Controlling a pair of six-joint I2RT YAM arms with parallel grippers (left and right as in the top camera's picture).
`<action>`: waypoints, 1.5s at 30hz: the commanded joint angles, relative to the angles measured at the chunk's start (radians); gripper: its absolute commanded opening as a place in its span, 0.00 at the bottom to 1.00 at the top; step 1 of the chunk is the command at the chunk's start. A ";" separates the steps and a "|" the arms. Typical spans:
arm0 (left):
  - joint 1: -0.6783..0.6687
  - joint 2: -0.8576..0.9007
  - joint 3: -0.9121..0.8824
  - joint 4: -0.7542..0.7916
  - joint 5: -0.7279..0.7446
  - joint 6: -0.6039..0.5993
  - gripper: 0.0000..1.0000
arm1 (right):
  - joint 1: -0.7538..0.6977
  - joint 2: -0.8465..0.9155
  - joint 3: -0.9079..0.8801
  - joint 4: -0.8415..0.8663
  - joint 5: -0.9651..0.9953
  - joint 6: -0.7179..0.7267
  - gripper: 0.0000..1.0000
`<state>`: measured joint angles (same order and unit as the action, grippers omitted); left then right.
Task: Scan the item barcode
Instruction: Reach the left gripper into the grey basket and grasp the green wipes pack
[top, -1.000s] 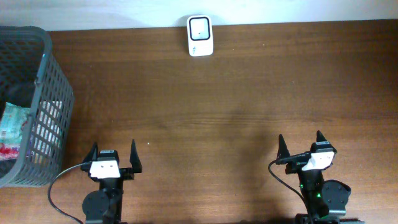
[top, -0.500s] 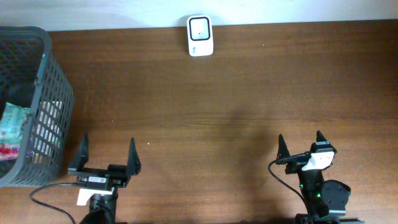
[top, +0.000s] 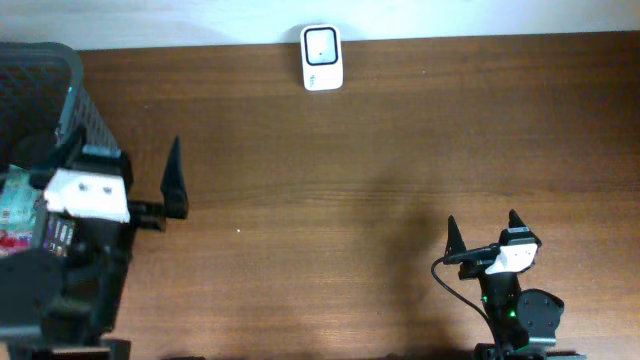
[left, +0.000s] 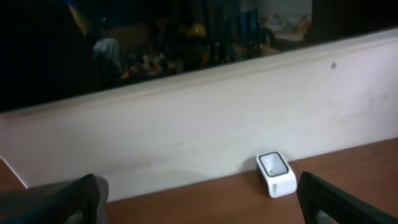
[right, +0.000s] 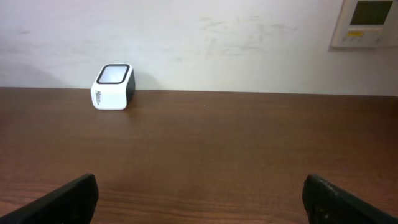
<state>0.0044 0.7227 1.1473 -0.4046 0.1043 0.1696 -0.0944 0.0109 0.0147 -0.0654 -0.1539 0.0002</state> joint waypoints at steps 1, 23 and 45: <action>0.010 0.169 0.253 -0.164 -0.111 0.019 0.99 | 0.009 -0.007 -0.009 -0.001 0.008 0.005 0.99; 0.606 1.115 1.353 -0.884 -0.108 0.004 0.99 | 0.009 -0.007 -0.009 -0.001 0.008 0.005 0.98; 0.695 1.489 0.829 -0.837 -0.262 0.008 0.84 | 0.009 -0.007 -0.009 -0.001 0.008 0.005 0.99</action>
<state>0.6933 2.2032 2.0228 -1.2526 -0.1555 0.1814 -0.0944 0.0109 0.0147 -0.0654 -0.1539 0.0006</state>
